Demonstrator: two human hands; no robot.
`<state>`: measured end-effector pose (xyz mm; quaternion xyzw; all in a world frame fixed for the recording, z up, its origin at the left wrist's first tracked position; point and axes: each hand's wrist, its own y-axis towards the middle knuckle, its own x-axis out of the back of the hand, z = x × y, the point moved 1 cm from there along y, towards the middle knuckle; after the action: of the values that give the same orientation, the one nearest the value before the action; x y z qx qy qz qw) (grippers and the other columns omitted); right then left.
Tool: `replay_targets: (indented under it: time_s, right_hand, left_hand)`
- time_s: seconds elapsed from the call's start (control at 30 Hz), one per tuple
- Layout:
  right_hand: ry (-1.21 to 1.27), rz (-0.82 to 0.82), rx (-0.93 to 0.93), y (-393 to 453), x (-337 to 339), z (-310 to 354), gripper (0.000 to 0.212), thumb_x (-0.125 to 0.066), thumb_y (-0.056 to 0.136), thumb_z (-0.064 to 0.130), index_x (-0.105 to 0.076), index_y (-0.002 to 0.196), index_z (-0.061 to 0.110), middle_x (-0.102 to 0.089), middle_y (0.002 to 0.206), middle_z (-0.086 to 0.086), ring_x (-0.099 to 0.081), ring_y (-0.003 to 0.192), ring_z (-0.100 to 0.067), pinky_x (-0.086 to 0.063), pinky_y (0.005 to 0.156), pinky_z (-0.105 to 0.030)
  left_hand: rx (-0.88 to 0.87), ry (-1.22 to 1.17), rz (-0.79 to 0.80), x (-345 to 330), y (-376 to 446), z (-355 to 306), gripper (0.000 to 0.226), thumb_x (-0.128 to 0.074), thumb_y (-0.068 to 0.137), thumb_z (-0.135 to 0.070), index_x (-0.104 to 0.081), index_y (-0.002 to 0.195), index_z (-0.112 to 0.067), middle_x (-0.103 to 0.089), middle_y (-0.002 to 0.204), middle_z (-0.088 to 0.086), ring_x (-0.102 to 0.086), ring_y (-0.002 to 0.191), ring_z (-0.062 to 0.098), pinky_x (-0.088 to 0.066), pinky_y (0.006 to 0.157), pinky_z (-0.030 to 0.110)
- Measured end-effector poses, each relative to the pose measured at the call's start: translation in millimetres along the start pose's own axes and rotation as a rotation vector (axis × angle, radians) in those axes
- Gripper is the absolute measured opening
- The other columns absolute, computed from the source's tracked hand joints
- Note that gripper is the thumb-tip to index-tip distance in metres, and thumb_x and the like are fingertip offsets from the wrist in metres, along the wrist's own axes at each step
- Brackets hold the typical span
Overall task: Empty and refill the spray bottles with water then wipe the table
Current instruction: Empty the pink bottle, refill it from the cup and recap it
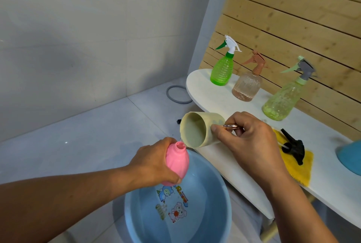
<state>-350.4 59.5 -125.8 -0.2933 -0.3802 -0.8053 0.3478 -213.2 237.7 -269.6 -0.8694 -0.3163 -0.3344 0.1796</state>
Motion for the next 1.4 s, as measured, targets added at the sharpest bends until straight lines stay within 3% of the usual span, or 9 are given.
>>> replay_targets:
  time_s: [0.53,1.17,1.4]
  right_hand:
    - [-0.076,-0.027,0.086,-1,4,9,0.029,-0.076,0.083,0.042,-0.057,0.067,0.026,-0.047,0.066,0.009,-0.049,0.064,-0.011,-0.036,0.056,-0.035]
    - [-0.23,-0.055,0.23,-3,5,13,0.025,-0.072,0.085,0.047,-0.063,0.074,0.027,-0.048,0.07,0.011,-0.047,0.068,-0.013,-0.03,0.054,-0.029]
    - [-0.266,-0.087,0.276,-4,5,15,0.025,-0.069,0.085,0.049,-0.063,0.074,0.028,-0.048,0.071,0.012,-0.048,0.069,-0.013,-0.037,0.054,-0.031]
  left_hand:
    - [-0.004,-0.003,-0.014,-1,1,0,0.099,-0.092,0.047,-0.06,-0.042,0.132,-0.052,-0.06,0.114,-0.022,-0.061,0.105,0.012,-0.058,0.079,0.027]
    - [-0.035,-0.029,-0.016,-1,2,1,0.1,-0.091,0.046,-0.062,-0.04,0.131,-0.055,-0.059,0.114,-0.025,-0.061,0.105,0.011,-0.055,0.074,0.022]
    - [-0.03,-0.023,-0.009,-1,1,0,0.102,-0.091,0.046,-0.063,-0.039,0.134,-0.054,-0.06,0.117,-0.023,-0.062,0.106,0.012,-0.06,0.08,0.029]
